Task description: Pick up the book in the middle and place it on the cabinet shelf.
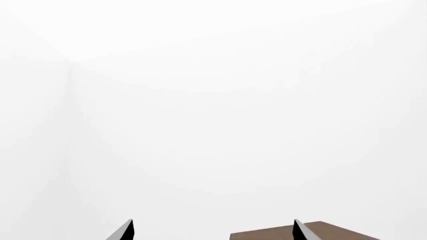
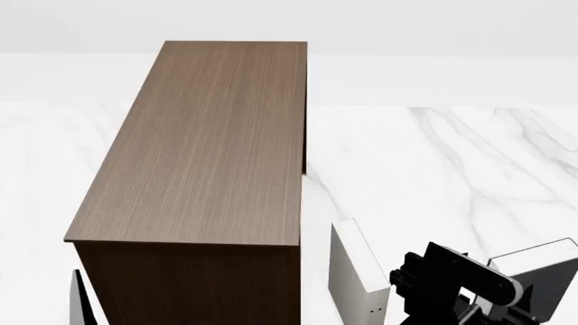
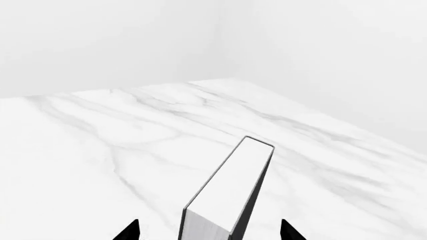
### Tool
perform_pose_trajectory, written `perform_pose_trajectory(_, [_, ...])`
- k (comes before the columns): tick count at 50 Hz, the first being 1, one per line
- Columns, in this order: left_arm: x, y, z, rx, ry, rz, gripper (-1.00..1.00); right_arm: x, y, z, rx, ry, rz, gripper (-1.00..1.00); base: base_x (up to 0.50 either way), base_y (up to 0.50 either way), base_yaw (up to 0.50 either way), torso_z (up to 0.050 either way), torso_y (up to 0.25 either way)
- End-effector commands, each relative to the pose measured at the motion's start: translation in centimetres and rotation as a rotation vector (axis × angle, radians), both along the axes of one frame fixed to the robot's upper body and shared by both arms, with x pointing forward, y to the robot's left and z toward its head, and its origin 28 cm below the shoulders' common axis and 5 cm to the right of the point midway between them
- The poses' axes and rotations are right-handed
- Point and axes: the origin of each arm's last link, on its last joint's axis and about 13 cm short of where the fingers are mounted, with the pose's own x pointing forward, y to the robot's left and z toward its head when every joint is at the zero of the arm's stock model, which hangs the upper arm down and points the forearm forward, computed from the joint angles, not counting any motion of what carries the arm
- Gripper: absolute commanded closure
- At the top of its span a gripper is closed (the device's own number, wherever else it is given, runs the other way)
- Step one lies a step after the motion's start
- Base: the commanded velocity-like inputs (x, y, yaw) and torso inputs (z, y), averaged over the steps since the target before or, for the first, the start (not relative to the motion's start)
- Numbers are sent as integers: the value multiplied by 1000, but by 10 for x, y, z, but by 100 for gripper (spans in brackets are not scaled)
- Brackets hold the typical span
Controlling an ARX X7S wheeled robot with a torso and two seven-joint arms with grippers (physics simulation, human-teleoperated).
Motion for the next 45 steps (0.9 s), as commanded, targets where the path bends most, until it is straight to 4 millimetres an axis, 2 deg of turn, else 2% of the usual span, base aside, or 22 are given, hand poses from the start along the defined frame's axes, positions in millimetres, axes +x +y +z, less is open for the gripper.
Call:
perform_pose_trajectory(1, [1, 1, 1, 12, -5, 4, -100, 5, 1, -4, 11, -6, 15, -100, 0, 0, 0, 0, 0])
perform_pose_trajectory(45, [2, 1, -1, 13, 4, 9, -100, 13, -1, -24, -7, 25, 3, -100, 0, 0, 0, 0, 0])
